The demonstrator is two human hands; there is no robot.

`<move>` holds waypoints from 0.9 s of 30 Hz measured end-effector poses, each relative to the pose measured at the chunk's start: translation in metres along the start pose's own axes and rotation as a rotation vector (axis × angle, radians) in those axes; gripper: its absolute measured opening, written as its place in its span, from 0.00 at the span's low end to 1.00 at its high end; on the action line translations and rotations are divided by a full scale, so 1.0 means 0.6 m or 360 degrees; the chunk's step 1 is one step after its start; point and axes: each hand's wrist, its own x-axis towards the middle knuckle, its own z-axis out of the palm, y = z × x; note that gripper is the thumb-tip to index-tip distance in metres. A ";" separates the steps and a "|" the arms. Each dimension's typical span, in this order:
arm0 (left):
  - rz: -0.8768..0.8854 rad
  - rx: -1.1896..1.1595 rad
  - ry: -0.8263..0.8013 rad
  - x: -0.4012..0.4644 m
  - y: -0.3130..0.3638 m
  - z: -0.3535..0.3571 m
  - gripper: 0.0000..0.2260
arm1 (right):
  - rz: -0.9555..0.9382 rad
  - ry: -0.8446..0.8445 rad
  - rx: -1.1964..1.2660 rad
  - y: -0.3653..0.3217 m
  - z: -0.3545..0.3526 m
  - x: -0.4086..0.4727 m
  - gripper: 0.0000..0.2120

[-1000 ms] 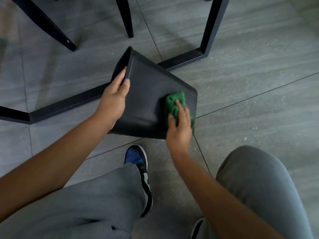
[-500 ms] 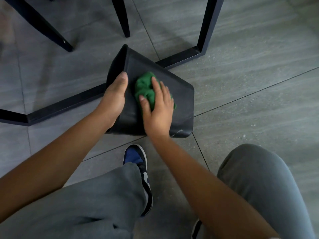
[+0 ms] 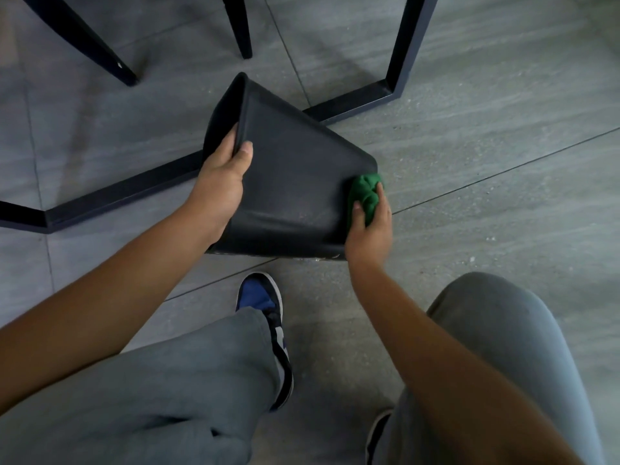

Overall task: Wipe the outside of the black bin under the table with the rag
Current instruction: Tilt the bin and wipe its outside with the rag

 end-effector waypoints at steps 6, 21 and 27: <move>-0.0050 0.0031 0.0068 -0.004 0.011 0.002 0.21 | -0.0137 -0.0056 0.0171 -0.019 0.017 -0.120 0.28; -0.0043 0.0097 0.0160 0.064 0.063 -0.002 0.21 | -0.0720 -0.0199 0.0308 -0.119 0.006 -0.197 0.33; -0.0094 -0.0030 0.0153 0.052 0.081 0.006 0.21 | -0.0977 -0.0171 0.0174 -0.144 0.002 -0.195 0.31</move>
